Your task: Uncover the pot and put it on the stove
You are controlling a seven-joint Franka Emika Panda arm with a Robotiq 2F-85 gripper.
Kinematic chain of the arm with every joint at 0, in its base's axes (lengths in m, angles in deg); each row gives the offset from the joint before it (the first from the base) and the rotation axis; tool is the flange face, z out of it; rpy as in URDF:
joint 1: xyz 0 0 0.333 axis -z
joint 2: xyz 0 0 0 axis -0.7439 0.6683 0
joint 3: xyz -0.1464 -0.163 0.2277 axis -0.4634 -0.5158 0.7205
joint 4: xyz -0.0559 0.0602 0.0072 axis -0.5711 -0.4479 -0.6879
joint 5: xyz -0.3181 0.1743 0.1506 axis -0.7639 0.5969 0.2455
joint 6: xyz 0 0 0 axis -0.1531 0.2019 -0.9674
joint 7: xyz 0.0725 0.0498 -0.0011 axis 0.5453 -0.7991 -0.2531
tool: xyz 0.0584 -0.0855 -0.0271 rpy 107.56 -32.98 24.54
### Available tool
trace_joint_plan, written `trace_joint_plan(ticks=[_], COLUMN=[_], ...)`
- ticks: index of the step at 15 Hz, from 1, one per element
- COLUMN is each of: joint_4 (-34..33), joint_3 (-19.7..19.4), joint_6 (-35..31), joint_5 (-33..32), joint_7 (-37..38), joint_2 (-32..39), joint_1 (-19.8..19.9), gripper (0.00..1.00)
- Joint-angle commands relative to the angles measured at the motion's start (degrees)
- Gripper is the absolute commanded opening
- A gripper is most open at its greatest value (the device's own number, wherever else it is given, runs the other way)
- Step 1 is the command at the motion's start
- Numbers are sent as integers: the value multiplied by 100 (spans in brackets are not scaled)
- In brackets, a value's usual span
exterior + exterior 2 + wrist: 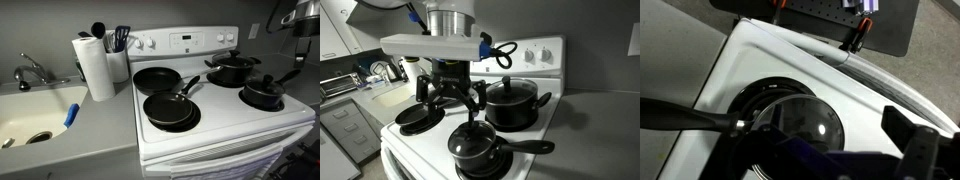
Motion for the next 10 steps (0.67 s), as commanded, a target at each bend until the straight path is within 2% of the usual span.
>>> trace_joint_plan(ticks=[1,10], joint_4=[-6,-484], joint_3=[150,91], joint_6=[7,-228], joint_5=[49,-294], joint_7=[-49,-412], joint_2=[21,551], joint_1=[167,205], gripper=[100,100])
